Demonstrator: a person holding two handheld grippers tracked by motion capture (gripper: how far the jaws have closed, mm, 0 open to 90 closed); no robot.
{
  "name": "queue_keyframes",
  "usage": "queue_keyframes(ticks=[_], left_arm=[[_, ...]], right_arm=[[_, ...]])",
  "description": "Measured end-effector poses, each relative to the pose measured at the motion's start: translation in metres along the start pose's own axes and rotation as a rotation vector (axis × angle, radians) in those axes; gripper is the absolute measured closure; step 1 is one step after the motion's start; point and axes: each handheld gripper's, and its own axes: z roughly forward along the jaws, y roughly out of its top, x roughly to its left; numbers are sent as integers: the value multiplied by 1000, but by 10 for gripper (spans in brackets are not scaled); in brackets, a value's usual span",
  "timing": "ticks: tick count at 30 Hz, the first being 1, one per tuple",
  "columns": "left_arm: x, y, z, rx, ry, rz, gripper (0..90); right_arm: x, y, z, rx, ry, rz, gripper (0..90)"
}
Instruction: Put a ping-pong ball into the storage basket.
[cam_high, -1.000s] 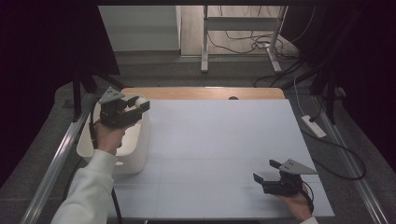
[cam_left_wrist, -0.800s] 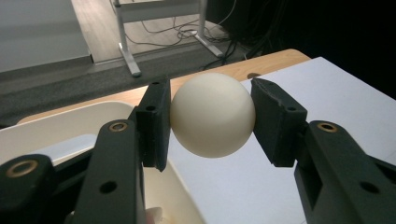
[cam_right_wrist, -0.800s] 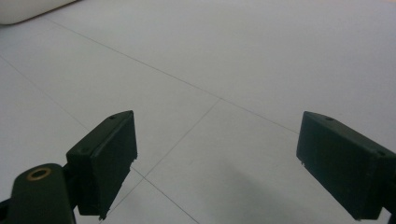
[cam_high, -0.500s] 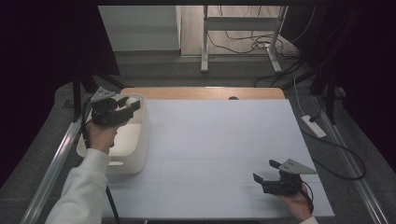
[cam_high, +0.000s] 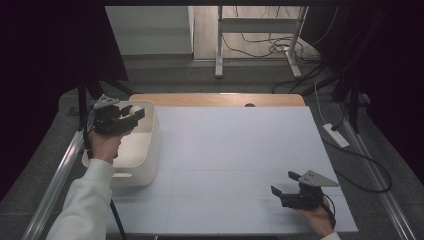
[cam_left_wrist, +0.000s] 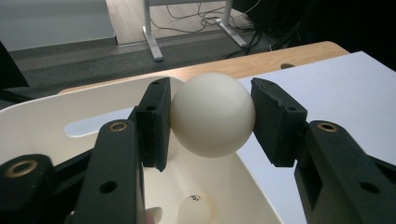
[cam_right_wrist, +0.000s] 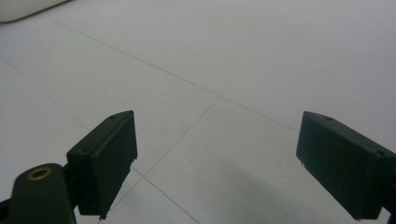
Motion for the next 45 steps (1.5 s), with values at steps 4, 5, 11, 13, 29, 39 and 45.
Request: queue_keyframes(ticks=[4,5,11,13,29,39,45], left_arm=[[2,-1,4,19,5,-4,503],[2,-1,6,24,7,-6,503],[4,-2,12,48,12,-11,503],[4,-3,14,65,18,-12,503],[14,-7,32,194,45,-43,502],[18,-10,42,261,66,-53,502],[19,-11,44,271,68,-45,501]], right_arm=[[0,0,0,1,0,0,123],[0,0,0,1,-1,0,123],[0,0,0,2,0,0,123],[0,0,0,2,-1,0,123],[-1,0,1,4,-3,3,124],[-1,0,0,6,-4,3,124],[-1,-1,0,4,-4,4,124]])
